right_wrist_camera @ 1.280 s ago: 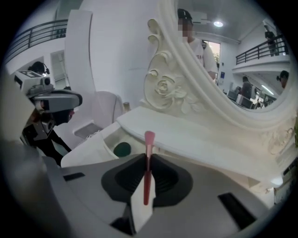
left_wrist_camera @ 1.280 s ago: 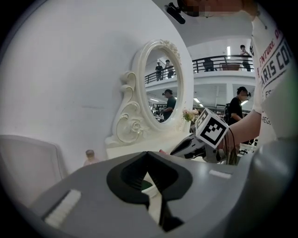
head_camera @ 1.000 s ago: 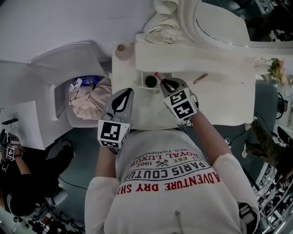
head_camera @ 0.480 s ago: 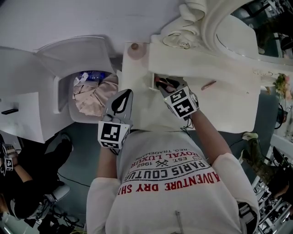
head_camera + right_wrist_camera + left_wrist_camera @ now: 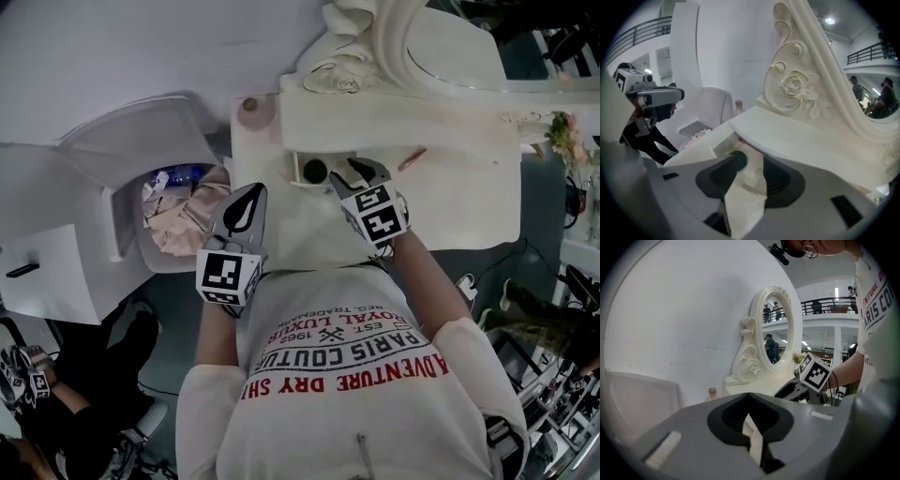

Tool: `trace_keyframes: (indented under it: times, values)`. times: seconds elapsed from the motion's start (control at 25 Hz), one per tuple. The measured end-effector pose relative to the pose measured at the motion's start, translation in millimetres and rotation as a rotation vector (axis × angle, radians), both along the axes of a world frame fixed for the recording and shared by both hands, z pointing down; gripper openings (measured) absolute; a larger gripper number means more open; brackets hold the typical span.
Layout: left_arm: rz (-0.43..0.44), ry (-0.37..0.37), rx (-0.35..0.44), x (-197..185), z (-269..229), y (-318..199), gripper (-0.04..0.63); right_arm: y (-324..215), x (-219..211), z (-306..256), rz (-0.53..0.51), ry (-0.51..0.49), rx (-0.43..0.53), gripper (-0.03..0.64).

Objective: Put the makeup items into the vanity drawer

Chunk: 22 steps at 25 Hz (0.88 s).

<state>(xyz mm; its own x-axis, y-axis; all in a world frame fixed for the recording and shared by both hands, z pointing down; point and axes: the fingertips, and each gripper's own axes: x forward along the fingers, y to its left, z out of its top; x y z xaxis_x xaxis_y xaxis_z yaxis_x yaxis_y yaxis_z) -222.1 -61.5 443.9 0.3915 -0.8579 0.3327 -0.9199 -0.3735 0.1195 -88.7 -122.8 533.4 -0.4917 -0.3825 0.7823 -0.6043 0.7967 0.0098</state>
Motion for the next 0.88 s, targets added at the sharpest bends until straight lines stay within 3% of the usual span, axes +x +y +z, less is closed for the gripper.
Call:
trace_keyframes:
  times: [0.36,0.68,0.88]
  values:
    - [0.060,-0.004,0.008,65,-9,-23,0.009,-16,96,1,0.150,0.010,0.002,0.163]
    - [0.091,0.012,-0.027,141,-1,-42,0.009,-37,175,29,0.261,0.009,-0.062,0.163]
    - [0.099,0.009,-0.056,172,7,-51,0.009,-56,204,55,0.346,0.008,-0.100,0.224]
